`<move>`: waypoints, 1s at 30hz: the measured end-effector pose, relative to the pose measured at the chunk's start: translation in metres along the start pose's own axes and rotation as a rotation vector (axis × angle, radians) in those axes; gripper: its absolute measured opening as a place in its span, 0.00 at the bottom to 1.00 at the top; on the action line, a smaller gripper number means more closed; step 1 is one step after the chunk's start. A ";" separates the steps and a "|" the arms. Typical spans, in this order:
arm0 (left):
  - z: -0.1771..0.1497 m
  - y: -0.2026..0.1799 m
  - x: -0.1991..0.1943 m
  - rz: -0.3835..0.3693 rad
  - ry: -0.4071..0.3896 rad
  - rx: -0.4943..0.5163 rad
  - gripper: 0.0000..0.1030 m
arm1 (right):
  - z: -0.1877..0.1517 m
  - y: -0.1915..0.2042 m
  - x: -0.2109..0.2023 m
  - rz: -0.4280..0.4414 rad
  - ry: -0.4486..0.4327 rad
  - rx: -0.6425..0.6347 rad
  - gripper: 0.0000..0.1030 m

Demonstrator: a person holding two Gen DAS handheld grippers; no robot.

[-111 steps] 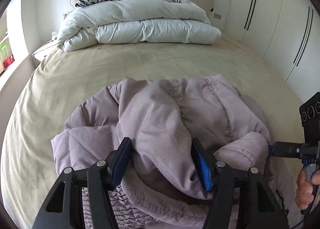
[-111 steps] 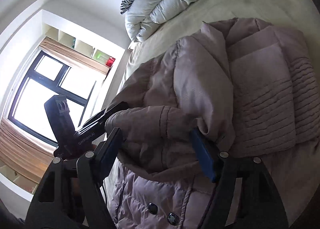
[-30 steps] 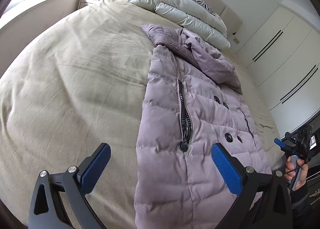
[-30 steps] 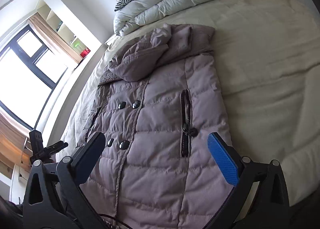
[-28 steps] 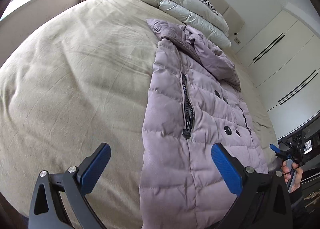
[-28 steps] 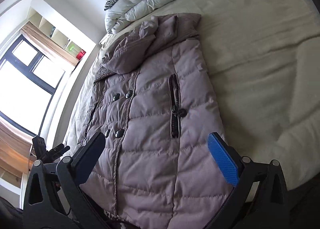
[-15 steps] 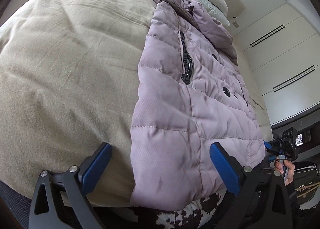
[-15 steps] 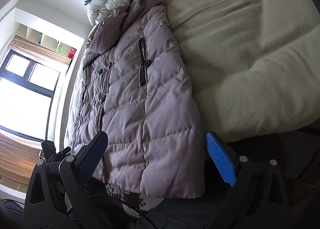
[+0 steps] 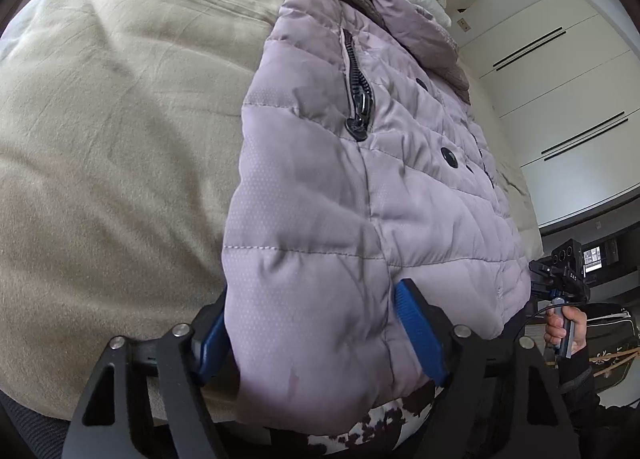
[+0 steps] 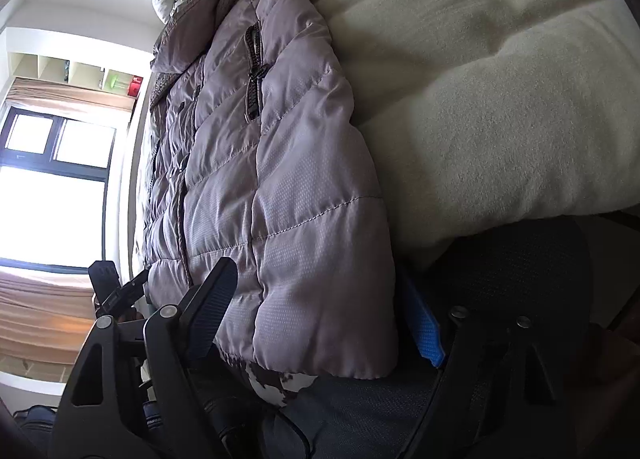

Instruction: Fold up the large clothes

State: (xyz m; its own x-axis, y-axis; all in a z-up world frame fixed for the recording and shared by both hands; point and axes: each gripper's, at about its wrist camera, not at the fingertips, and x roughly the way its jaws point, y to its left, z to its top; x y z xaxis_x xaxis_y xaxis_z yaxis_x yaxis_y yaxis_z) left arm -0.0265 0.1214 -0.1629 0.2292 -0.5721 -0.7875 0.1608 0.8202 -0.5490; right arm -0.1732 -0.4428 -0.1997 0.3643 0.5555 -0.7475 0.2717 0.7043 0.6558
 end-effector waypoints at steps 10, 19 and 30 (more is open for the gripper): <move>-0.009 -0.018 -0.001 -0.005 -0.028 0.049 0.20 | -0.005 0.019 0.001 -0.048 -0.028 -0.058 0.17; -0.029 -0.031 -0.032 0.017 -0.057 0.104 0.11 | -0.020 0.050 -0.018 -0.080 -0.023 -0.153 0.09; -0.096 -0.029 -0.073 -0.008 0.108 0.105 0.10 | -0.061 0.066 -0.063 -0.061 0.098 -0.190 0.08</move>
State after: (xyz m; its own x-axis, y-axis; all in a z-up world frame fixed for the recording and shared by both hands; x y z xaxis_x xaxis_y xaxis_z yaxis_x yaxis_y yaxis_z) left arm -0.1402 0.1395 -0.1163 0.1234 -0.5705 -0.8120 0.2629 0.8078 -0.5276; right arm -0.2323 -0.4041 -0.1159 0.2614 0.5428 -0.7982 0.1145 0.8036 0.5840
